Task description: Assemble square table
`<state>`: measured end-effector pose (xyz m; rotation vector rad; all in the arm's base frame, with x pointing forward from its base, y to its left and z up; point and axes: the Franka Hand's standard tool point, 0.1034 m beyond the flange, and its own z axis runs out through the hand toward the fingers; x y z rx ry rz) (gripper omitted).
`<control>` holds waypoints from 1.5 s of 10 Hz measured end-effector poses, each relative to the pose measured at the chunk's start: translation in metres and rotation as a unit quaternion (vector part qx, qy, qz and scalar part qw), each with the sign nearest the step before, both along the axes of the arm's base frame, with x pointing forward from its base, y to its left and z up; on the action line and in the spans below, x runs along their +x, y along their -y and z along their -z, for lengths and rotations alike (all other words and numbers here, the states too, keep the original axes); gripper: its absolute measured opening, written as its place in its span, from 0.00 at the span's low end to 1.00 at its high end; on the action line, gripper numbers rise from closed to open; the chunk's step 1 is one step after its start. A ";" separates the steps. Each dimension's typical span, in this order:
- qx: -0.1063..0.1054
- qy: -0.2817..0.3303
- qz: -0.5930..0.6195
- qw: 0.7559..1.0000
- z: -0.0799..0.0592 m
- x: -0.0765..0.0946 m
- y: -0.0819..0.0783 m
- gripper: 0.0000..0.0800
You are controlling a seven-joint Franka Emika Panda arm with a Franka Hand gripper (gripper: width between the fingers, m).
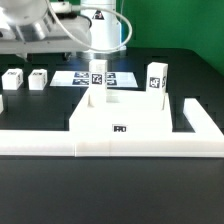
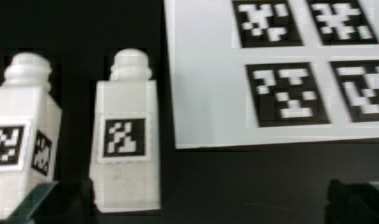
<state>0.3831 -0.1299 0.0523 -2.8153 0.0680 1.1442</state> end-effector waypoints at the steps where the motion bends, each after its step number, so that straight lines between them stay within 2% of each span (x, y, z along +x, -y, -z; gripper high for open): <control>1: -0.002 -0.005 -0.012 1.000 0.006 0.001 0.004 0.81; 6: -0.004 0.001 -0.026 1.000 0.028 -0.002 0.006 0.81; 9: -0.004 0.000 -0.027 1.000 0.029 -0.003 0.006 0.81; 11: -0.005 -0.018 -0.026 0.999 0.040 -0.010 0.009 0.81; 15: -0.003 -0.024 -0.031 0.999 0.045 -0.017 0.005 0.81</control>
Offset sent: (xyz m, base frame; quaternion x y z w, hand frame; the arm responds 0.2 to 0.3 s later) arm -0.0045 -0.0114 -0.0147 -0.0320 0.0090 -0.0082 0.9994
